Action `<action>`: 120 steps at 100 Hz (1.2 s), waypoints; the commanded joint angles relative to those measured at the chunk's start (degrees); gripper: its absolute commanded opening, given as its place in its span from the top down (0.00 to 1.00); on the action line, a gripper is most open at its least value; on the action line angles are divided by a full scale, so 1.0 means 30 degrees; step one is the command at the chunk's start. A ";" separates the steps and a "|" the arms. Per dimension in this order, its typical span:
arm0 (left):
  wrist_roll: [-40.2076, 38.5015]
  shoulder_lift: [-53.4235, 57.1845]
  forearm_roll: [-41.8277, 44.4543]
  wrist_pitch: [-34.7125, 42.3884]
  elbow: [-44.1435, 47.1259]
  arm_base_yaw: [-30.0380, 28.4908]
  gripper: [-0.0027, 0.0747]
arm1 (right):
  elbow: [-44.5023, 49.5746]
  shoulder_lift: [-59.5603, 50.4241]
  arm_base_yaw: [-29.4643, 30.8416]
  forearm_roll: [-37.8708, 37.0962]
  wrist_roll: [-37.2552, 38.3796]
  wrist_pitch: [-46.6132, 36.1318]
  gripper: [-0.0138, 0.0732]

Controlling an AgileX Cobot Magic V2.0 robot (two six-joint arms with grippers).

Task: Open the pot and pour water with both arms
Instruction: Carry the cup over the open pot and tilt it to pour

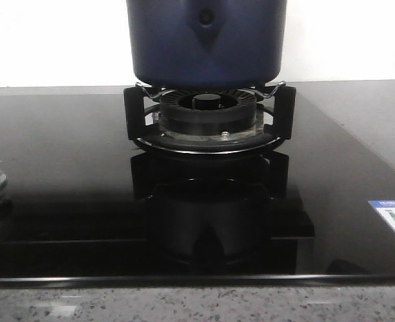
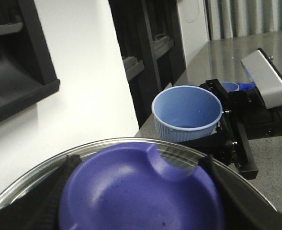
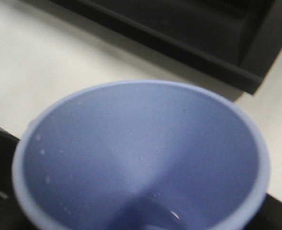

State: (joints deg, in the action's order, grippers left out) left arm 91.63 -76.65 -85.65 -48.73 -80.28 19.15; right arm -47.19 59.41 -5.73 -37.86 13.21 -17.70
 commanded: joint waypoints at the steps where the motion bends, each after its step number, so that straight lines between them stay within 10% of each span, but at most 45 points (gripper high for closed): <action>1: -0.1083 0.1125 -0.1483 -0.0020 -0.0711 -0.0528 0.53 | -0.1712 0.0207 -0.0683 -0.0254 -0.0019 -0.0514 0.55; 120: -0.2172 0.2507 -0.0505 -0.1151 -0.0711 -0.1637 0.53 | -0.7553 0.5635 -0.4611 -1.4142 -0.0019 0.1567 0.55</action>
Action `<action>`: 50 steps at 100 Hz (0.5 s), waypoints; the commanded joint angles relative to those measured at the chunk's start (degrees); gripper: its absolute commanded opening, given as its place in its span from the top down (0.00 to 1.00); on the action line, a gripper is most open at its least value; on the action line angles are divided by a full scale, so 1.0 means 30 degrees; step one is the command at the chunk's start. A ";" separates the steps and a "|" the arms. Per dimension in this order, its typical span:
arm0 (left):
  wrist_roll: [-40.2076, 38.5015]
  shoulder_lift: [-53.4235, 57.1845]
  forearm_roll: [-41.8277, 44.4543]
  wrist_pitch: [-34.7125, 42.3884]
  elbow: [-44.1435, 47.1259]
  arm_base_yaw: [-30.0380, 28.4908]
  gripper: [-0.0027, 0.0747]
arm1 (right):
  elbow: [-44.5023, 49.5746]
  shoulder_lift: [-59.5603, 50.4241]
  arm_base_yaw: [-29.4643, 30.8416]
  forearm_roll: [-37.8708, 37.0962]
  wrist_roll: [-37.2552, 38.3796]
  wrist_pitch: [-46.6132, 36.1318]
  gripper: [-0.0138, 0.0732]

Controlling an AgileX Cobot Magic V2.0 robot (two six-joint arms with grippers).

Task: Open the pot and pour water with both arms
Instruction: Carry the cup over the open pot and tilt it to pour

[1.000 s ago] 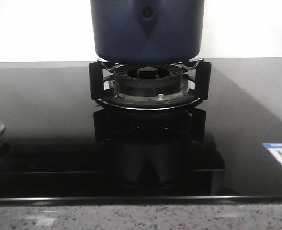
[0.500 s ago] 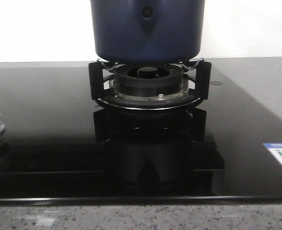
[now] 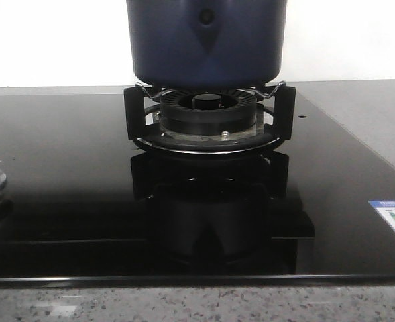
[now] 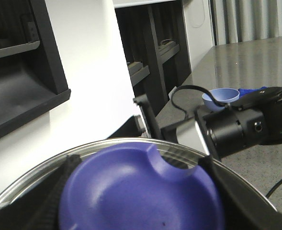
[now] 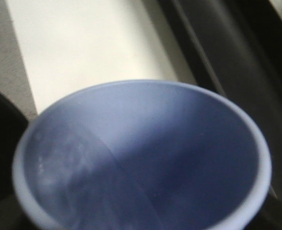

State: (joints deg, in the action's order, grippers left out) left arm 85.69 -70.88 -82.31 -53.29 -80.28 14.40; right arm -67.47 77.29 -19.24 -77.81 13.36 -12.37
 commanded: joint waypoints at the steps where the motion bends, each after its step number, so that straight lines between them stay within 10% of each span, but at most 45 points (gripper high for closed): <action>1: -0.0191 0.0583 -0.1626 0.0369 -0.0711 -0.0055 0.53 | -0.0793 -0.0303 -0.0107 -0.0885 -0.0069 -0.0203 0.55; 50: -0.0191 0.0583 -0.1626 0.0369 -0.0711 -0.0055 0.53 | -0.0793 0.0130 -0.0107 -0.0685 -0.0031 0.0403 0.55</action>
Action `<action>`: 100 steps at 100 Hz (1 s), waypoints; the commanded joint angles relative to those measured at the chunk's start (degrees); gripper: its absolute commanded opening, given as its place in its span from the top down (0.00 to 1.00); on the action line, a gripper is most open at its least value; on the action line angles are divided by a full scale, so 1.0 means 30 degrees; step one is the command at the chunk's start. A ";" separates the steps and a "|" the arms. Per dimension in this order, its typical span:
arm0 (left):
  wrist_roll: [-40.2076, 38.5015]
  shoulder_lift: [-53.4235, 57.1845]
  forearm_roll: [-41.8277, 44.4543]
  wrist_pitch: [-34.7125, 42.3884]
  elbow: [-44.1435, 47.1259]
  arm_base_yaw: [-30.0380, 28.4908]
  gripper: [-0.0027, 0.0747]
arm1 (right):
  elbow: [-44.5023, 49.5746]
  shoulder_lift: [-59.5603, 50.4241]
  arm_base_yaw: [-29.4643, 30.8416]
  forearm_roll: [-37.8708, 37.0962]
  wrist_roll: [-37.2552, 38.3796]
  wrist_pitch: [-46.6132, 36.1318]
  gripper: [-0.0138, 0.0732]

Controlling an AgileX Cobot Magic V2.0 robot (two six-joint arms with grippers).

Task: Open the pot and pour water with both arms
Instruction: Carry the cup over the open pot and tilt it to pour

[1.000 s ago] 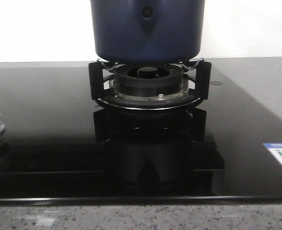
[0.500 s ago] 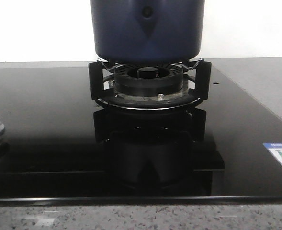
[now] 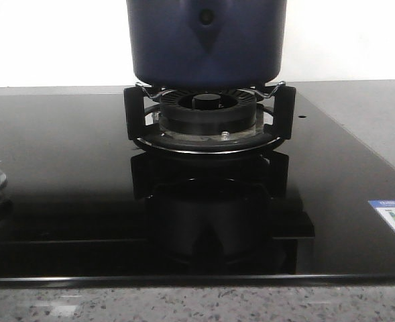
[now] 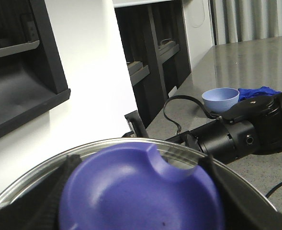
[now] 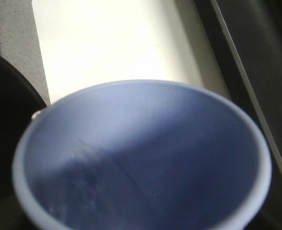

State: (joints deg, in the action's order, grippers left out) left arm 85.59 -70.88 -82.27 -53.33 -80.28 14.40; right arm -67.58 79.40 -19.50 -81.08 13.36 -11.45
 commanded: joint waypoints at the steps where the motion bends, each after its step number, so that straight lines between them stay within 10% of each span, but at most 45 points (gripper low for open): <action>1: -0.0159 0.0583 -0.1640 0.0383 -0.0711 -0.0055 0.53 | -0.0758 -0.0575 -0.0021 0.0463 -0.0031 0.0145 0.55; 100: -0.0159 0.0583 -0.1640 0.0383 -0.0711 -0.0055 0.53 | -0.1388 0.0113 -0.0021 -0.6179 -0.0120 0.3473 0.55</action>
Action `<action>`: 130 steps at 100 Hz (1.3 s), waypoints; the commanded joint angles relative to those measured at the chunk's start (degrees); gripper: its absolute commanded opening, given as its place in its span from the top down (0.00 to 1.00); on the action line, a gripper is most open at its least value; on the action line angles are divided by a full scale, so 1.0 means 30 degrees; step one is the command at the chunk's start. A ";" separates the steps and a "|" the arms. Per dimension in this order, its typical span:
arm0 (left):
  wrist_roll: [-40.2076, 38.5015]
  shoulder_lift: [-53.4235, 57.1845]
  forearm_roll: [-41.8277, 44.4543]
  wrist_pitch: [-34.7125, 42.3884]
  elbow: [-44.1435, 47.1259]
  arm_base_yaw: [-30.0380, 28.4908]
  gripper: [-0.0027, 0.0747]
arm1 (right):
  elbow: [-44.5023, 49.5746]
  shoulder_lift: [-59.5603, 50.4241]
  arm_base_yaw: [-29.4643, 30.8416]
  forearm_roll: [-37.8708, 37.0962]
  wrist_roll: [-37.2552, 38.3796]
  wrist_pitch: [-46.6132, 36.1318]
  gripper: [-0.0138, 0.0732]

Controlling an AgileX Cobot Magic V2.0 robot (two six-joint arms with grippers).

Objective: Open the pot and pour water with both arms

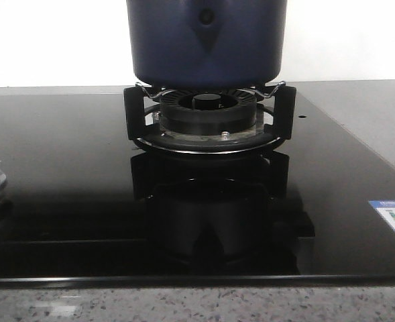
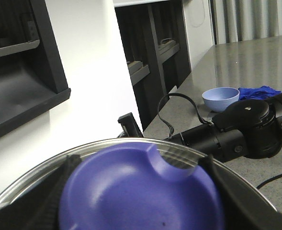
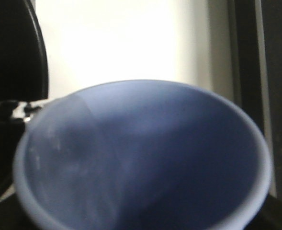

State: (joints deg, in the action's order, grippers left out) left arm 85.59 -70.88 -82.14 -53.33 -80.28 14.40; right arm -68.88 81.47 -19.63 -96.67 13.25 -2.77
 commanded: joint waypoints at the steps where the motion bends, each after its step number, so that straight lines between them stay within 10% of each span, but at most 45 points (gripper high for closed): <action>1: -0.0159 0.0583 -0.1683 0.0383 -0.0711 -0.0055 0.53 | -0.1002 -0.0576 0.0023 -0.1072 -0.0083 0.0601 0.55; 130: -0.0159 0.0583 -0.1593 0.0383 -0.0711 -0.0055 0.53 | -0.4507 -0.0194 -0.0022 -0.3461 -0.4415 -0.1055 0.55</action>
State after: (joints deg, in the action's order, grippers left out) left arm 85.59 -70.88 -82.05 -53.33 -80.28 14.40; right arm -80.03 82.78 -19.63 -105.10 0.00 -7.05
